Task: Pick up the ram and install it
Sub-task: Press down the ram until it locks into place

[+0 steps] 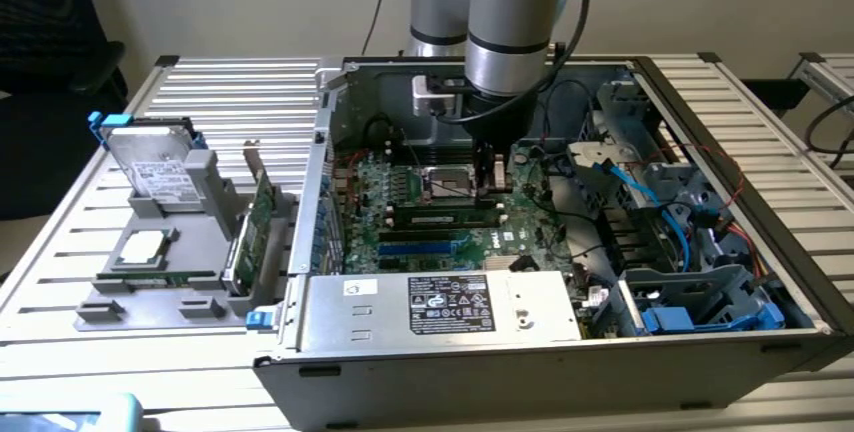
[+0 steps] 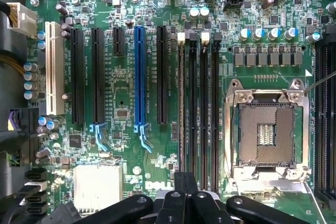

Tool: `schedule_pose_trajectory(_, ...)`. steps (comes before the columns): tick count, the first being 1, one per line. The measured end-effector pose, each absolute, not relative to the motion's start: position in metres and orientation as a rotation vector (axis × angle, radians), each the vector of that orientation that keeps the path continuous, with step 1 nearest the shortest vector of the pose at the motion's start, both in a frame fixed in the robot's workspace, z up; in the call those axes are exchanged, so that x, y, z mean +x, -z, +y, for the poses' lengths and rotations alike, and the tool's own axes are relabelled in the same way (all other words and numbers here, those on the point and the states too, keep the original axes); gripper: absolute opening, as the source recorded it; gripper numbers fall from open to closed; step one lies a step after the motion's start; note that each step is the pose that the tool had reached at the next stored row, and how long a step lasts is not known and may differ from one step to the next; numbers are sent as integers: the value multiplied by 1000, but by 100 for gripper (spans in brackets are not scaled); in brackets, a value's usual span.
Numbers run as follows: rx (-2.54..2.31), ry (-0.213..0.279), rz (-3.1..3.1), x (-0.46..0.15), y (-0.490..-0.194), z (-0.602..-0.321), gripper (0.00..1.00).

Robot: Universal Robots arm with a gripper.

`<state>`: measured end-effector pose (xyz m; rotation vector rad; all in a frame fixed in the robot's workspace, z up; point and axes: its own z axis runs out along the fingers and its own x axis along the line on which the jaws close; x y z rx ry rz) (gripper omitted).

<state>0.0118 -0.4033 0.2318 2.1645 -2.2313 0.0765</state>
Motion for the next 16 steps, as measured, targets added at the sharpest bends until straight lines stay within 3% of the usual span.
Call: schedule_pose_trajectory(16,2155,-80,-2242,12,-226,-403,11)
